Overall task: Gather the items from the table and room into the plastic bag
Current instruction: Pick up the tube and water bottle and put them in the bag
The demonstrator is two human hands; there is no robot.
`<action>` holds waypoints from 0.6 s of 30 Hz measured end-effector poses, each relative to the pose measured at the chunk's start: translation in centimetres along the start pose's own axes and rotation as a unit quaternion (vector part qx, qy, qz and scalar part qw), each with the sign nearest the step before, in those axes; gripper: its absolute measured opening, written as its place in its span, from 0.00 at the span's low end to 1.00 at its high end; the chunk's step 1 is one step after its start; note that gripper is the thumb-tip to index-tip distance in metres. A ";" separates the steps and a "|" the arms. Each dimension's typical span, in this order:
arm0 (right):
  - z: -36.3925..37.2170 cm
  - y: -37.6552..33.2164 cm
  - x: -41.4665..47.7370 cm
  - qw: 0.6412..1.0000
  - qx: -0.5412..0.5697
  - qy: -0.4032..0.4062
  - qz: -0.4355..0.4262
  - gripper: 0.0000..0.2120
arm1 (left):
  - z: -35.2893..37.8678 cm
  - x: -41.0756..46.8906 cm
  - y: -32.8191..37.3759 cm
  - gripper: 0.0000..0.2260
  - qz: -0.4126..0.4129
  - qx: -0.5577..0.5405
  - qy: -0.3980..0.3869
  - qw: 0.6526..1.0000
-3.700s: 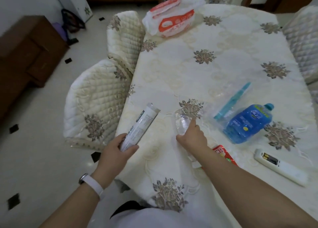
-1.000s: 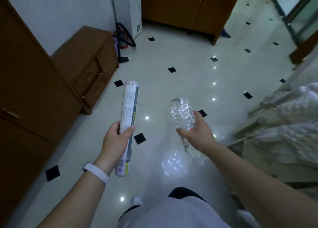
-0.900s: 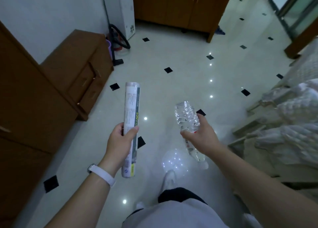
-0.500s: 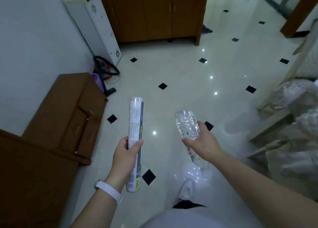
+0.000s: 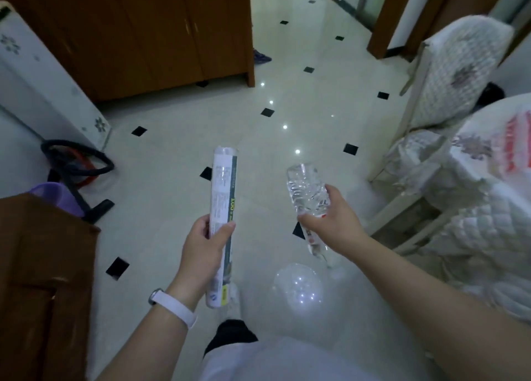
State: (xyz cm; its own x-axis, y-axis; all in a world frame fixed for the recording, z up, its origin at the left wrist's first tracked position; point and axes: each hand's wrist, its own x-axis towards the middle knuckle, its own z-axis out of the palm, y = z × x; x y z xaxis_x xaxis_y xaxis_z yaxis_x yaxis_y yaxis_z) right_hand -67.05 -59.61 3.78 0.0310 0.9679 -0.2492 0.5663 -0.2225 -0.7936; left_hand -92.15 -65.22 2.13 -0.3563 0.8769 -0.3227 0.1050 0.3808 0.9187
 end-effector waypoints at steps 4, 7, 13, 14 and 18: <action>1.1 -0.8 5.3 0.998 -0.006 0.033 0.053 0.32 | 1.7 8.8 1.6 0.08 0.004 -0.001 -0.061 0.998; 1.3 -2.8 9.2 0.994 -0.007 0.074 0.079 0.30 | 2.7 15.8 3.8 0.09 0.013 0.016 -0.114 0.993; -1.3 -6.5 14.0 0.977 0.010 0.180 0.110 0.27 | 7.0 26.0 9.7 0.09 0.054 0.051 -0.203 0.976; -1.9 -6.6 14.3 0.974 0.015 0.196 0.116 0.26 | 8.0 26.9 10.7 0.09 0.062 0.059 -0.223 0.971; -4.2 -5.5 15.5 0.953 0.021 0.250 0.167 0.30 | 12.7 29.3 13.5 0.10 0.086 0.076 -0.298 0.947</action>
State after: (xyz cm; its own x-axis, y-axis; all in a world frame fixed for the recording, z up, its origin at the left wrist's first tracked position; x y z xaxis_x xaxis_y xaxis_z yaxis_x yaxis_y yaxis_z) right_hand -66.20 -42.86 6.57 0.5988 0.7743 -0.2047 0.4233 -0.5230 -0.7398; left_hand -89.40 -30.69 2.18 0.2619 0.9225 -0.2837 0.2633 0.2145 0.9406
